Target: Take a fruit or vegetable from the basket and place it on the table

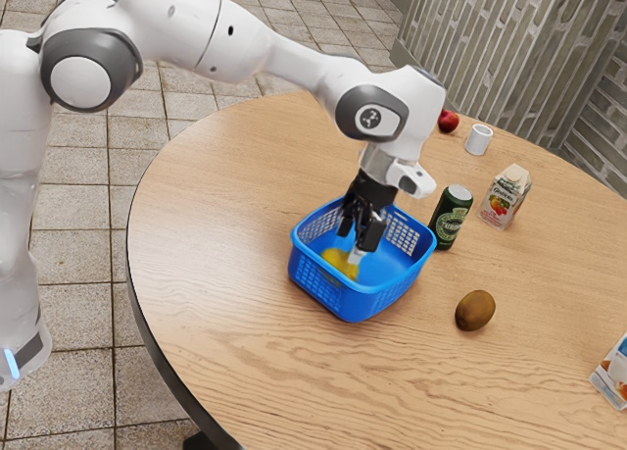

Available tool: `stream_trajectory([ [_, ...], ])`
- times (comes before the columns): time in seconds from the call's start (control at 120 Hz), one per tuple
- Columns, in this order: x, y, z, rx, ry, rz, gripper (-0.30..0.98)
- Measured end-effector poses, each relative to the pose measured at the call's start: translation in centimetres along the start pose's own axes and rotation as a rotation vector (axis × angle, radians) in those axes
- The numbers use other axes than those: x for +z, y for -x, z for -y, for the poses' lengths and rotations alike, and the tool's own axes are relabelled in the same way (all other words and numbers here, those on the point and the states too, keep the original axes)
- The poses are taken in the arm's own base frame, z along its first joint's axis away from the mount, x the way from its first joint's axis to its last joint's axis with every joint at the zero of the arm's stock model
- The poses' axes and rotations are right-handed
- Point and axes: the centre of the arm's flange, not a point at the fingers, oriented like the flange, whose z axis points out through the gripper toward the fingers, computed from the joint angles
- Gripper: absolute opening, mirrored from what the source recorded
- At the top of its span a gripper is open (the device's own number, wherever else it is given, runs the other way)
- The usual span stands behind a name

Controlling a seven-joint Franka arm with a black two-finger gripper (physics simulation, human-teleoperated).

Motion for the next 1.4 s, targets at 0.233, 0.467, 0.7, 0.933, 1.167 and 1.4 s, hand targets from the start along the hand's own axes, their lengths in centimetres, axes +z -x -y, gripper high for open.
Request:
stream_trajectory([
  [0.233, 0.2, -0.2, 0.0, 0.015, -0.003, 0.005, 0.66],
  [0.467, 2.0, -0.8, 0.3, 0.019, 0.003, 0.03, 0.66],
  [0.7, 4.1, -0.8, 0.5, 0.015, 0.024, 0.053, 0.66],
  [0.933, 4.8, -1.1, 0.6, 0.015, 0.03, 0.043, 0.66],
  [1.167, 5.5, -0.8, 1.4, 0.001, 0.03, 0.061, 0.64],
  [1.4, 4.3, -0.8, 1.4, 0.006, 0.02, 0.047, 0.49],
])
